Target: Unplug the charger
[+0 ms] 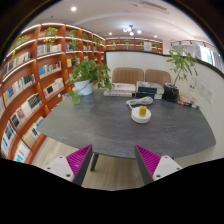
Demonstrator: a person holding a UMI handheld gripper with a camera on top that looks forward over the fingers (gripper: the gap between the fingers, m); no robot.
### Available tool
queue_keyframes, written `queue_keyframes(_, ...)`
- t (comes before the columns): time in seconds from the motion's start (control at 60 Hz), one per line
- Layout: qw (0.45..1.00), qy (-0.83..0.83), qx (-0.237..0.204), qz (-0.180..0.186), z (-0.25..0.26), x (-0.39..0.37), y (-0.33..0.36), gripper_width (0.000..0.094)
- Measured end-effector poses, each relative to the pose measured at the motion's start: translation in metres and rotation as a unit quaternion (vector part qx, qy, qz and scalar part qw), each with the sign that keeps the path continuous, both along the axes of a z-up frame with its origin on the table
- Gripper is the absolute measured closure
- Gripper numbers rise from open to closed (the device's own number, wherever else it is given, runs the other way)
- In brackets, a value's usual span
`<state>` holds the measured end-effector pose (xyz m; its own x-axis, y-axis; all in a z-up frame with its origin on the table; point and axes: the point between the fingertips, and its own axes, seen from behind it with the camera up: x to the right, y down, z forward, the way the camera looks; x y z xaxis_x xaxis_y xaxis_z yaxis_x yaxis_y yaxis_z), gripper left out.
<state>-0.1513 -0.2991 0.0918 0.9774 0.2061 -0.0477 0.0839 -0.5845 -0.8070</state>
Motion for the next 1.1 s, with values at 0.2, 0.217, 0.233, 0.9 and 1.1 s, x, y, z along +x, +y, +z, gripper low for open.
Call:
queue_keyframes(0.2, 0.998, -0.014, -0.029, -0.051, -0.06, 0.067, 0.089, 0.0096)
queue_keyframes(0.217, 0.998, -0.015, -0.029, -0.053, -0.062, 0.071, 0.098, 0.0095)
queue_keyframes(0.233, 0.998, -0.016, -0.029, -0.055, -0.064, 0.074, 0.107, 0.0097)
queue_keyframes(0.9, 0.997, 0.002, 0.034, -0.067, -0.069, 0.09, 0.265, 0.0795)
queue_keyframes(1.1, 0.996, 0.03, -0.015, -0.084, -0.052, 0.092, 0.269, 0.0857)
